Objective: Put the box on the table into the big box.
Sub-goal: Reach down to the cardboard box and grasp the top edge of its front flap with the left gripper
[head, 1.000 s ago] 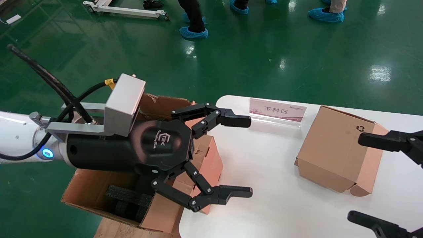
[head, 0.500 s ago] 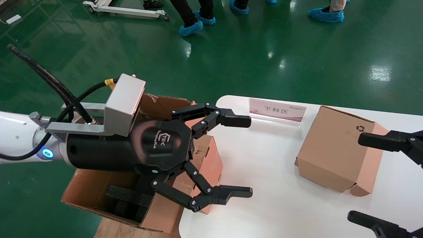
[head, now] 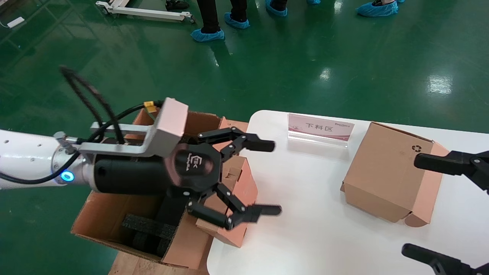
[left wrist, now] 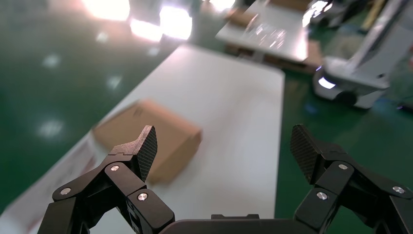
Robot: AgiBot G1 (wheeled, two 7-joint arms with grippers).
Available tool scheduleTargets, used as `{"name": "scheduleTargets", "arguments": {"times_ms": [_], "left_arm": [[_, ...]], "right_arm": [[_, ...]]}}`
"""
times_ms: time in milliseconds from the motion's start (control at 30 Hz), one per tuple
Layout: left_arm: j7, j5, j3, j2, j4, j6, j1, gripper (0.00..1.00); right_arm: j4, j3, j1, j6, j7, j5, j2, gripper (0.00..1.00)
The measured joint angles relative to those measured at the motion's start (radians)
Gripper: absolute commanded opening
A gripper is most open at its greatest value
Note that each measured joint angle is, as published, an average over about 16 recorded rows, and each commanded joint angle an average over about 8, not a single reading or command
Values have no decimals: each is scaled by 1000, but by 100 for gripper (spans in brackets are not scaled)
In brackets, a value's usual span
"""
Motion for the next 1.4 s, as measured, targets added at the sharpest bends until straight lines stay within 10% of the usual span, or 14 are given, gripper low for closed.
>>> {"name": "scheduleTargets", "arguments": {"times_ms": [767, 1400], "left_arm": [[-567, 379, 190, -82, -91, -175, -169, 100], [-1176, 642, 539, 21, -184, -58, -561, 100]], "right_arm": [[0, 0, 0, 0, 0, 0, 0, 100], [0, 0, 0, 0, 0, 0, 0, 100]]}}
